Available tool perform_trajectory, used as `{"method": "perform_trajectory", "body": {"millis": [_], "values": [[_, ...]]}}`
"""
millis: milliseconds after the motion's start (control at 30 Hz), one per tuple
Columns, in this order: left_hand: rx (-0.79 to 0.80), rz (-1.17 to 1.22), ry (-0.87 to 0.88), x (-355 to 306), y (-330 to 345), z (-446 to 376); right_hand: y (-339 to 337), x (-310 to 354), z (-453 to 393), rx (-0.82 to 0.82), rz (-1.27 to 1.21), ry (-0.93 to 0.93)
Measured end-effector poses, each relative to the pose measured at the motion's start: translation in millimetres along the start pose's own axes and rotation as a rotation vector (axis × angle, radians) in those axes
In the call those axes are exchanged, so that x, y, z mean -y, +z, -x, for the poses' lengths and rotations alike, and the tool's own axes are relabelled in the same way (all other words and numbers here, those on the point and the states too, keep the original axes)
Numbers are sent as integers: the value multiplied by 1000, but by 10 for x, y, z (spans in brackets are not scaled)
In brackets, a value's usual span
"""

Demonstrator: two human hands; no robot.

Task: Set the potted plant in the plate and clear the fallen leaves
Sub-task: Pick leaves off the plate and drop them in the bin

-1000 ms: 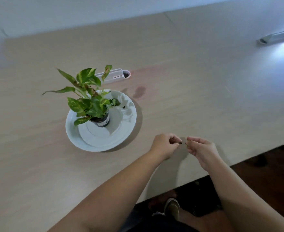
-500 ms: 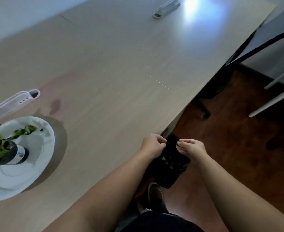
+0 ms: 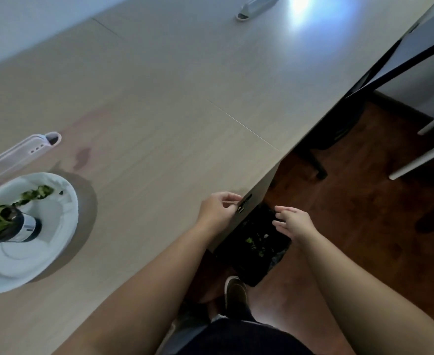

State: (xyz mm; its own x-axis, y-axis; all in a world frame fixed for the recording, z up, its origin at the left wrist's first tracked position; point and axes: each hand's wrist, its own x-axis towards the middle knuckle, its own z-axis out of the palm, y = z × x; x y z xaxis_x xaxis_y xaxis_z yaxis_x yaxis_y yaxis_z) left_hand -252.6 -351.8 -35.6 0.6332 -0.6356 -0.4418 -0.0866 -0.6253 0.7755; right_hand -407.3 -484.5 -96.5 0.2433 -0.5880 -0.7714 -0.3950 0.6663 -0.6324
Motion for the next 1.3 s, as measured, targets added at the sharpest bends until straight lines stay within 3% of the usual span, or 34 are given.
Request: {"method": "perform_trajectory", "body": {"millis": [167, 300, 567, 733, 867, 1033, 1133, 1233, 1300], "values": [[-217, 88, -55, 253, -608, 47, 758, 319, 231, 68, 31, -238], [-386, 99, -103, 566, -1174, 154, 1530, 541, 498, 263, 243, -387], [-614, -371, -257, 1457, -2283, 526, 2992, 544, 1080, 573, 678, -620], [-424, -587, -200, 2000, -2473, 695, 3627, 409, 1317, 700, 1005, -723], [-447, -483, -74, 2256, -2468, 837, 4102, 289, 1461, 758, 1177, -748], [-381, -487, 21, 2403, -2593, 1179, 4521, 205, 1506, 736, 1363, -841], [-305, -461, 95, 2616, -2820, 1436, 4631, 208, 1459, 680, 1631, -931], [-277, -453, 55, 2866, -3092, 1696, 4655, 155, 1465, 617, 1882, -1008], [-283, -477, 23, 2958, -3268, 1820, 4650, 78, 1469, 668, 1979, -1083]]}}
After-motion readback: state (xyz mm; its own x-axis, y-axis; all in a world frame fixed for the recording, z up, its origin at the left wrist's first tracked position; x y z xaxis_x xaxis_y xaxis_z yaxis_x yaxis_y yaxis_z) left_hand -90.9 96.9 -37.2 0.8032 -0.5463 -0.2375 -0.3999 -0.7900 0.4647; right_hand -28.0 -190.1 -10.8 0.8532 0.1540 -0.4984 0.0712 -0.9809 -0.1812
